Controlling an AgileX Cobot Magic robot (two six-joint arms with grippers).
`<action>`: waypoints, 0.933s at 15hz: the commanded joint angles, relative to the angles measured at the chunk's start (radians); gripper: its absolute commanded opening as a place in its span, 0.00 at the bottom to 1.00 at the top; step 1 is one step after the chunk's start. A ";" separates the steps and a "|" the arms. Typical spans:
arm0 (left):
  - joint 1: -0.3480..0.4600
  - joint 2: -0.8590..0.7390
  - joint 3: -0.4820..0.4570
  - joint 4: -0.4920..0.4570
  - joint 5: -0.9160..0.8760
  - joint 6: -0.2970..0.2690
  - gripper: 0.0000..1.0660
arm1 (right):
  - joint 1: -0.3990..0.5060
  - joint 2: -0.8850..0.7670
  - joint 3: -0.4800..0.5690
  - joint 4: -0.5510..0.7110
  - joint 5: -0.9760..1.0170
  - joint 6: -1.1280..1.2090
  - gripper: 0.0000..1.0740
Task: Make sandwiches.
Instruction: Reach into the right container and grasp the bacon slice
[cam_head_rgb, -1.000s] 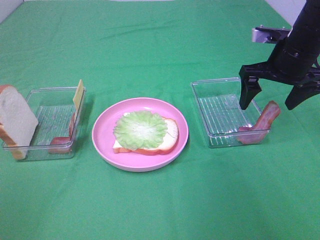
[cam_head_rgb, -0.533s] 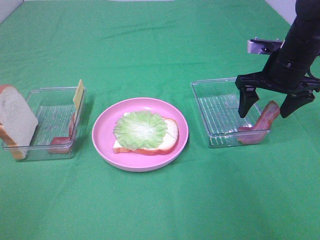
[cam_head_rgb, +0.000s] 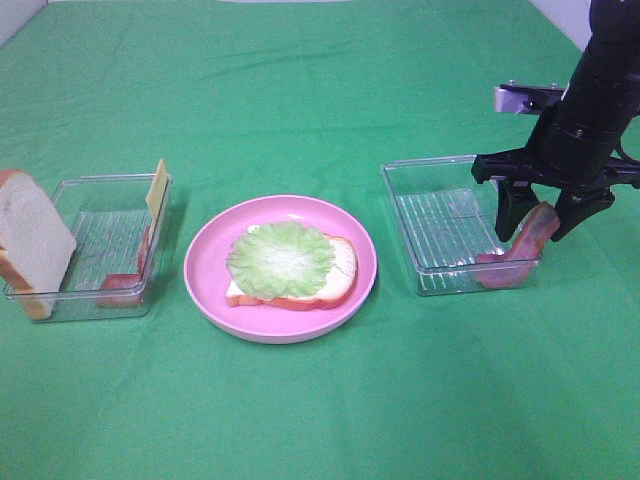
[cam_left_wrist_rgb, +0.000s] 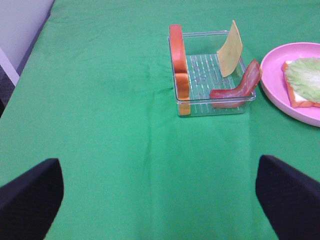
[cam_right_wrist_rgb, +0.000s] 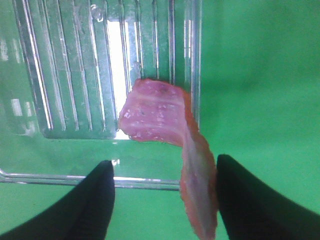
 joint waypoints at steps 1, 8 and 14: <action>0.003 -0.013 0.002 -0.009 -0.014 0.001 0.92 | -0.004 0.003 0.005 -0.008 0.005 -0.016 0.50; 0.003 -0.013 0.002 -0.009 -0.014 0.001 0.92 | -0.004 0.003 0.005 -0.074 0.000 -0.006 0.00; 0.003 -0.013 0.002 -0.009 -0.014 0.001 0.92 | -0.003 -0.099 0.005 0.007 0.051 0.016 0.00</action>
